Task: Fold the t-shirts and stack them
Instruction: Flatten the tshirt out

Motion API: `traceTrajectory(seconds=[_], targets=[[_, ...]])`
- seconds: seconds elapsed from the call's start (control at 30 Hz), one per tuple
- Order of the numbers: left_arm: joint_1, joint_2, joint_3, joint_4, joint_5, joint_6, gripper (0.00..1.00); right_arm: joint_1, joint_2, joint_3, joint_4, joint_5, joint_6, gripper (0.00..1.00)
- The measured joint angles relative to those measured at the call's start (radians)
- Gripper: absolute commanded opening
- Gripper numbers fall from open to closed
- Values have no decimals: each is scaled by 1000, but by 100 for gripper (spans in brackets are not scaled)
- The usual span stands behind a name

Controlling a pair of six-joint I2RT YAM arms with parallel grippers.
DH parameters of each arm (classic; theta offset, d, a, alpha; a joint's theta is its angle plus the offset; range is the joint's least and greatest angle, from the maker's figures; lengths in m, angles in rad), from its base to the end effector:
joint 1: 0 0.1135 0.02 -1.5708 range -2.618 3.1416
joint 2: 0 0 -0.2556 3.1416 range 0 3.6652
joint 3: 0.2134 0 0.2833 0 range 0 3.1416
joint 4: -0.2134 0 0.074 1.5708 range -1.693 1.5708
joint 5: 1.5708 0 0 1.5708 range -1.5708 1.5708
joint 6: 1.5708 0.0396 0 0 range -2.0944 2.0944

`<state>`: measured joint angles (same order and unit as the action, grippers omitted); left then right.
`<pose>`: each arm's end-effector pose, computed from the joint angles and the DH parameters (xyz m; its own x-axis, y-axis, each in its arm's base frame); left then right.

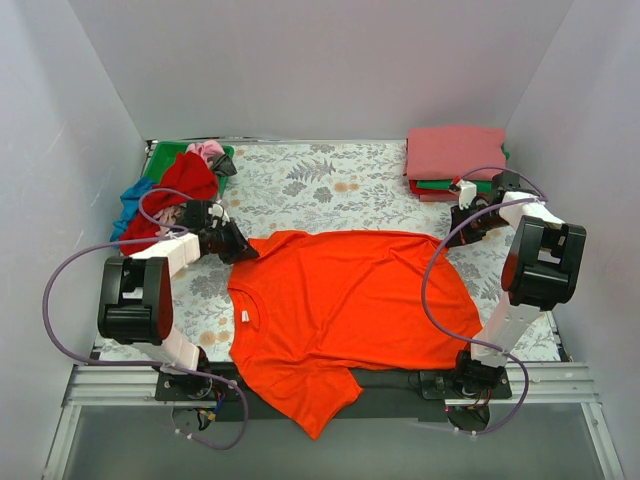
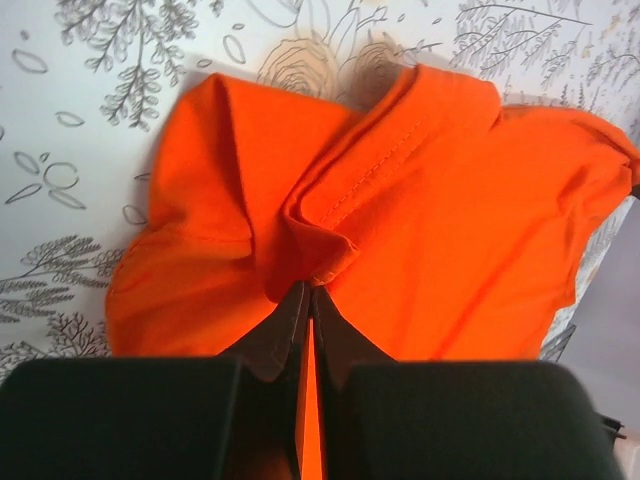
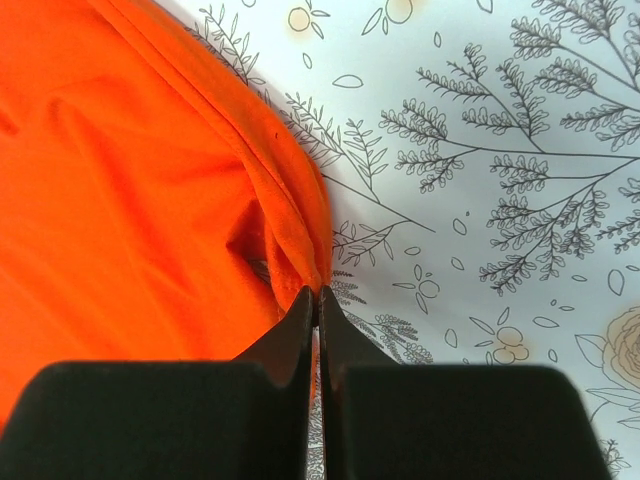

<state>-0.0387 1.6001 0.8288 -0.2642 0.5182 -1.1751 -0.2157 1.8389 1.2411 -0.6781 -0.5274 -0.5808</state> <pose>0.3221 -0.0321 0.1258 -0.5953 -0.7791 0.1965 -0.6828 0.3615 -0.6349 0.3772 -0.0622 0.1502 -0.8045 -0.3091 -0.5072 -0.4777 0.8442 0.2431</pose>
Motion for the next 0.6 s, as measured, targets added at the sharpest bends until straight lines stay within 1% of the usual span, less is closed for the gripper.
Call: traceTrajectory(seconds=[0.1, 0.13, 0.17, 0.2, 0.4, 0.6], targets=[[0, -27, -35, 6, -29, -3, 0, 0, 0, -12, 0, 0, -1, 1], [0, -35, -44, 8, -38, -4, 20, 0, 0, -13, -1, 0, -2, 1], [0, -42, -54, 11, -53, -8, 29, 0, 0, -14, -1, 0, -3, 1], [0, -44, -54, 11, -60, -13, 35, 0, 0, -14, -1, 0, -3, 1], [0, -115, -54, 11, -79, 4, 41, 0, 0, -14, -1, 0, -3, 1], [0, -131, -43, 12, -97, 18, 41, 0, 0, -14, -1, 0, -3, 1]])
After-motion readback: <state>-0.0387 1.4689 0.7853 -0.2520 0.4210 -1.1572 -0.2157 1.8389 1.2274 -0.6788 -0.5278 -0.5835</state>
